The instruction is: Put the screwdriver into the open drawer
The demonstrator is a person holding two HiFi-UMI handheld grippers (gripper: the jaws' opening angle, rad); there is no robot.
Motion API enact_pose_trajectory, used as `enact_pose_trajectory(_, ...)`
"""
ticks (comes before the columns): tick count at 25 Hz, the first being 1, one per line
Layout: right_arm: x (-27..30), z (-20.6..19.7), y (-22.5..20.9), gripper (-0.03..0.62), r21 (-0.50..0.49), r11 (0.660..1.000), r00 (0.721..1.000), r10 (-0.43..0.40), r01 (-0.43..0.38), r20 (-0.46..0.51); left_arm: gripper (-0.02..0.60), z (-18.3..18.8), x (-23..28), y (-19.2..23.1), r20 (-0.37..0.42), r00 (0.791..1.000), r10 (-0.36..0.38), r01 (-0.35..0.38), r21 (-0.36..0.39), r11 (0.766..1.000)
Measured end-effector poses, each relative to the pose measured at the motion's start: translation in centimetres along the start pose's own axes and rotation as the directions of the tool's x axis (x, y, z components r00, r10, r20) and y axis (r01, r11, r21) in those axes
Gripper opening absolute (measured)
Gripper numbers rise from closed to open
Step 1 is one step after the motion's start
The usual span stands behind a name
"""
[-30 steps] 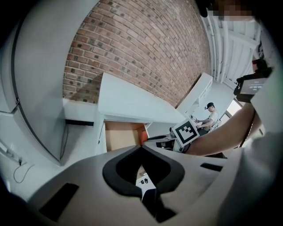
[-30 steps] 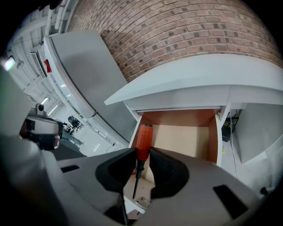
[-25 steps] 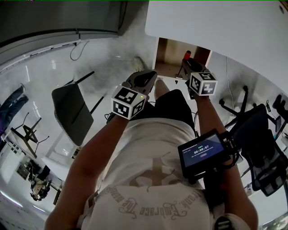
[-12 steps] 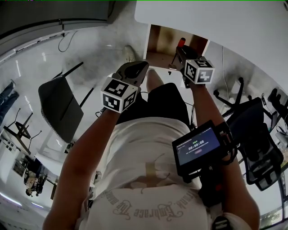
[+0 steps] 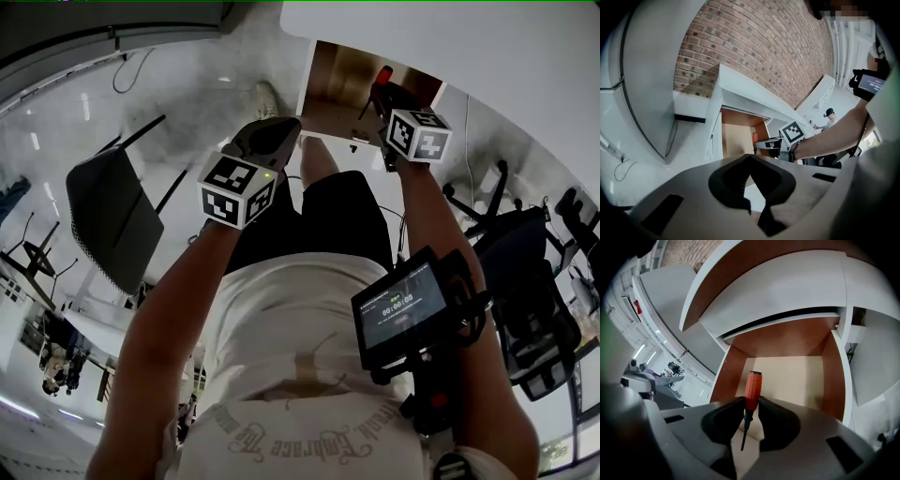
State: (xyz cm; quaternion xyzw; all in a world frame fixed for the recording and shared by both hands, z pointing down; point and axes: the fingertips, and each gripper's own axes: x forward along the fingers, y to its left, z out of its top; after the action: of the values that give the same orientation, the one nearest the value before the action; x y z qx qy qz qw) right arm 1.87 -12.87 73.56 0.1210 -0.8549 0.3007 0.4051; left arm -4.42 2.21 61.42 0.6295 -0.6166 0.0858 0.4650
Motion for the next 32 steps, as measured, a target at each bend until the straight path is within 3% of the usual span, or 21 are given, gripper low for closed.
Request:
enact_pose_trajectory(7, 7.3, -3.0, -2.4, 0.106, 0.051, 0.998, 0.998, -0.021, 0.024, -0.064, 0.020, -2.3, 3.6, 5.0, -0.017, 1.000, -0.011, 0.010, -0.040, 0.999)
enact_pose_trajectory(12, 8.6, -3.4, -2.3, 0.106, 0.046, 0.999, 0.998, 0.002, 0.001, -0.069, 0.020, -3.0, 3.8, 4.8, -0.025, 1.000, -0.016, 0.015, -0.051, 0.999)
enact_pose_trajectory(32, 10.3, -4.3, -5.1, 0.106, 0.046, 0.997, 0.995, -0.065, 0.068, -0.082, 0.020, -6.0, 4.3, 5.1, -0.041, 0.999, -0.014, 0.011, -0.084, 0.996)
